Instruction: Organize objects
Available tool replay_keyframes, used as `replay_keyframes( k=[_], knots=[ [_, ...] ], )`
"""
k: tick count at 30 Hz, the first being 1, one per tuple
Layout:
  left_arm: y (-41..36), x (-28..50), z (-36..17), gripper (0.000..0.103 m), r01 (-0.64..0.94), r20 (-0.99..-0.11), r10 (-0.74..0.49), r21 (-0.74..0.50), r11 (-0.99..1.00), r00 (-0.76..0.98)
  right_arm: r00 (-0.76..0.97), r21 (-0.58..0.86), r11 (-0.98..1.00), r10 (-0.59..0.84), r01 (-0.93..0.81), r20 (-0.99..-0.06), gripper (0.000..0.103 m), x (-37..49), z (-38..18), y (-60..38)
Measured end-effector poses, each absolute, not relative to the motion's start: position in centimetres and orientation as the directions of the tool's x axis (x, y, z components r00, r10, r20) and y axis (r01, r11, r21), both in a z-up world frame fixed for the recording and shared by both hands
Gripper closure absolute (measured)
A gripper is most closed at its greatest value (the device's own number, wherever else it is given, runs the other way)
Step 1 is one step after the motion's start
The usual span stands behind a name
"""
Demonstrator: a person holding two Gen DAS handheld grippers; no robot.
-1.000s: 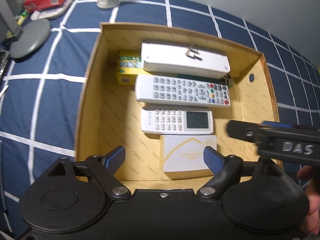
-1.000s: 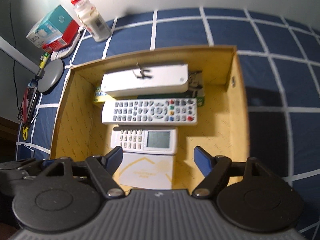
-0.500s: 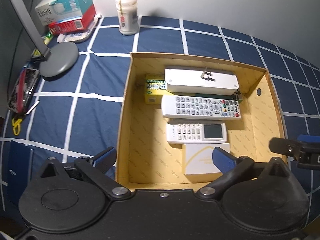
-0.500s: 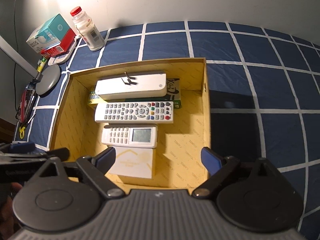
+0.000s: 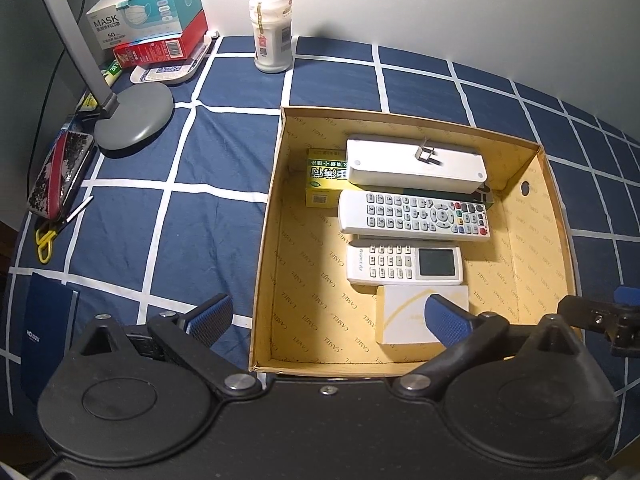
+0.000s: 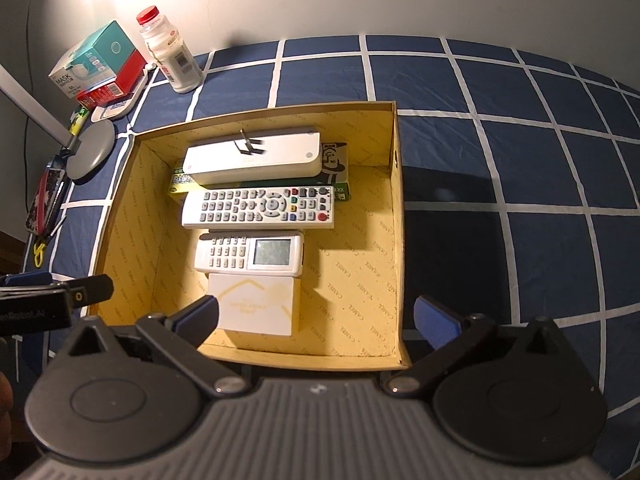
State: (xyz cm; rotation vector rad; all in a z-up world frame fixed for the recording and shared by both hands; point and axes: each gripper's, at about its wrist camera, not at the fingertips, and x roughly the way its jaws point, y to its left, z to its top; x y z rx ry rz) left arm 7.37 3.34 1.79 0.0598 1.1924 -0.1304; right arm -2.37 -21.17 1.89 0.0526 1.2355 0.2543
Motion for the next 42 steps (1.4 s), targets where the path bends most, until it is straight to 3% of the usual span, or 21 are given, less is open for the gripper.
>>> replay_keyframes(
  k=[42],
  knots=[
    [3.7,7.5,1.4,0.000,0.140,-0.933,-0.041,0.010,0.990,0.357,0.285,0.186,0.969,0.227,-0.163,-0.931,0.000,-1.9,1.1,-20.1]
  ],
)
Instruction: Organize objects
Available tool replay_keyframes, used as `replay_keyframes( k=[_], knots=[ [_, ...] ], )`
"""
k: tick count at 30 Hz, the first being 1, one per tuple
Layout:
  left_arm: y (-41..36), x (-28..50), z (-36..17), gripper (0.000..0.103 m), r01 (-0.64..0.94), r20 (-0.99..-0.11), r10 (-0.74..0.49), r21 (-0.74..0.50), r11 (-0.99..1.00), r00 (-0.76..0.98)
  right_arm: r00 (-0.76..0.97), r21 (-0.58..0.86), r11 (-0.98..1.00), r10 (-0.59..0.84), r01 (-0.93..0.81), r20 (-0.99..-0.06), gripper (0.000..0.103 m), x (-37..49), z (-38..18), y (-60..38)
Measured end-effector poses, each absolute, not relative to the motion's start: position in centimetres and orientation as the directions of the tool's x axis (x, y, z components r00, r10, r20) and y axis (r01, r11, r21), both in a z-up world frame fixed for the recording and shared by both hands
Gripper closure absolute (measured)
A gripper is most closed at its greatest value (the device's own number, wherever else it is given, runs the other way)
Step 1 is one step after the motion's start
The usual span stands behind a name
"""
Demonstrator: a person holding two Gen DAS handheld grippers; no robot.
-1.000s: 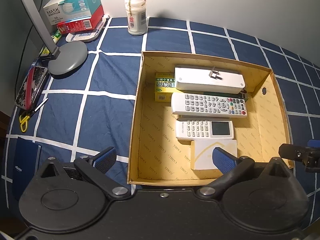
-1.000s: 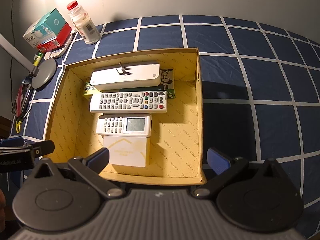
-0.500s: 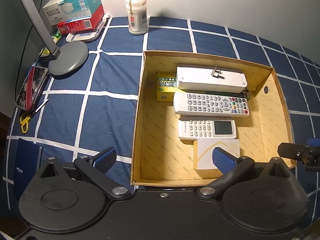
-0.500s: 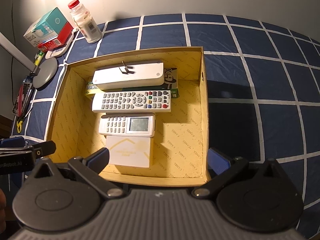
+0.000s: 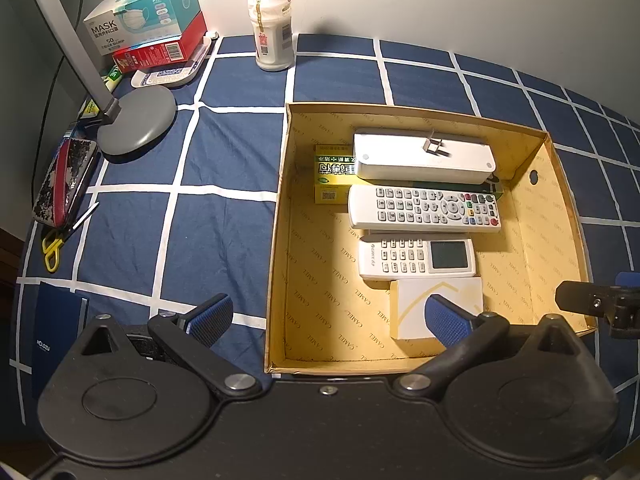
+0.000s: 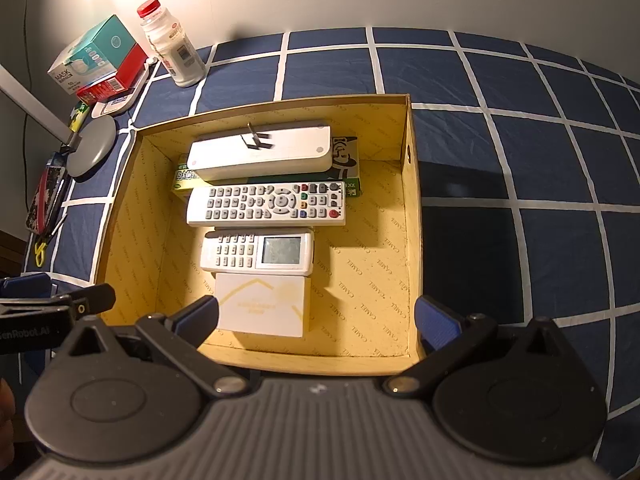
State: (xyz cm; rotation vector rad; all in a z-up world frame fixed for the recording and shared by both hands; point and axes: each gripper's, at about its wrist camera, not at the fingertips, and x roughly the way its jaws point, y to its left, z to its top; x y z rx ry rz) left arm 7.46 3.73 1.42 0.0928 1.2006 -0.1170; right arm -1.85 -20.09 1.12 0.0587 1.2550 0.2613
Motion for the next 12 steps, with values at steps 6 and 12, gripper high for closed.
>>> replay_keyframes(
  k=[6,12],
  knots=[
    [3.88,7.70,1.45,0.000,0.136,-0.934,-0.042,0.007,0.991,0.355,0.285,0.185,0.969,0.225,-0.161,-0.932,0.000,-1.75,1.13,-20.00],
    [3.98,7.89,1.34,0.000,0.127,-0.937,-0.038,0.007,0.992,0.348,0.283,0.185,0.969,0.226,-0.164,-0.932,0.000,-1.55,1.09,-19.93]
  ],
)
